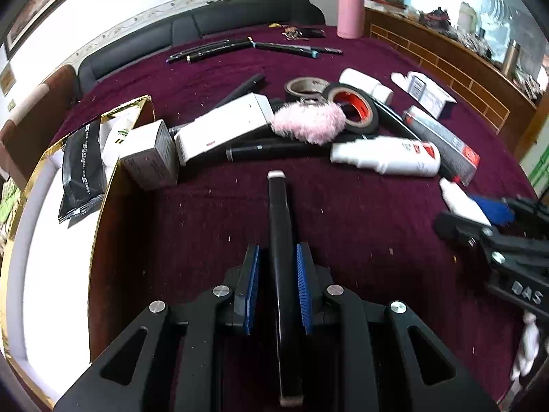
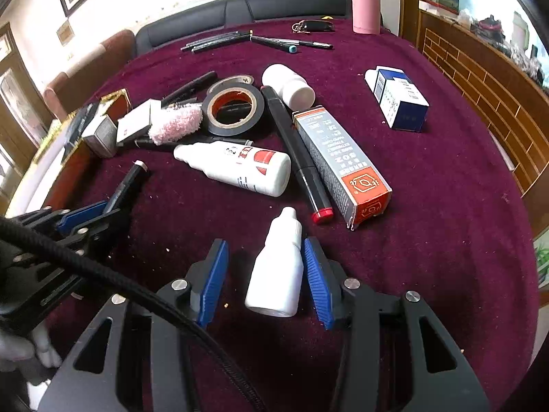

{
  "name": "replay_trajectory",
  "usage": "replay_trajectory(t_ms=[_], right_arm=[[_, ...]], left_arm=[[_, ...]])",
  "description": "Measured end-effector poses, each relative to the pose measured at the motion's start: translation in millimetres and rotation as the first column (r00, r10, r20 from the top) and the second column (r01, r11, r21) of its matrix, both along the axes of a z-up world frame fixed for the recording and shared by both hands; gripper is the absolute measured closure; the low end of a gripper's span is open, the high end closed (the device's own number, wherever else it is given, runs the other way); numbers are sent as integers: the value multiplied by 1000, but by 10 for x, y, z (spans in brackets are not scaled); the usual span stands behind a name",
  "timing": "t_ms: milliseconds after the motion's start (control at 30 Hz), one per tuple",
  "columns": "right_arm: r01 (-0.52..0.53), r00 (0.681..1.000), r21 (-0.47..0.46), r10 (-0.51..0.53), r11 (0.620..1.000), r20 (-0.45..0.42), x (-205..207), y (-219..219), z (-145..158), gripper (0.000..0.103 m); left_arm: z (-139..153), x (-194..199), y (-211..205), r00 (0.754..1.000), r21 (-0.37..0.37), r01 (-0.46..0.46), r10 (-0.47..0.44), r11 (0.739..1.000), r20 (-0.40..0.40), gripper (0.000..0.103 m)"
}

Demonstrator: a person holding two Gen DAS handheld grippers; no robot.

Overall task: Organize objects
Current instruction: 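Grasp the black marker with the left gripper while the right holds the dropper bottle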

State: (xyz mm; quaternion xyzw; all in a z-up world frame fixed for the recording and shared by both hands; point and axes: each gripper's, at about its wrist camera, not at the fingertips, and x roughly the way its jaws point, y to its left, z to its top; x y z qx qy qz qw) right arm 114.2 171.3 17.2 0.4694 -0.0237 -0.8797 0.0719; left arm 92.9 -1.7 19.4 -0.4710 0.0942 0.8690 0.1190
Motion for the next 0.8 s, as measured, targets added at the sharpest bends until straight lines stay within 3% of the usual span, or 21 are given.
replay_trajectory(t_ms=[67,133,167,300,400,800], right_arm=[[2,1000,42,-2,999,-2,5,-47,-4,60],[22,1000,88,-21,996,-9,13,-61,2,76],[24,1000,88,-23,996,-10,14,-47,4,77],[32,999,17,-32,999,10,10,69,26,79],[43,999,-27,-43,999,11,34,115,84,79],[17,1000,-114,-19,993,-13,189,21,257,79]], left_arm=[[-5,58,-4,1000,1,20,-20,1000,10,88],[-11,117,-27,999,22,41,-41,999,5,92],[-12,141,-55,999,44,44,-45,998,5,92],[-4,158,-213,999,154,25,-29,988,27,92],[23,206,-277,999,190,19,-24,982,23,92],[249,470,-415,999,276,44,-40,960,-20,92]])
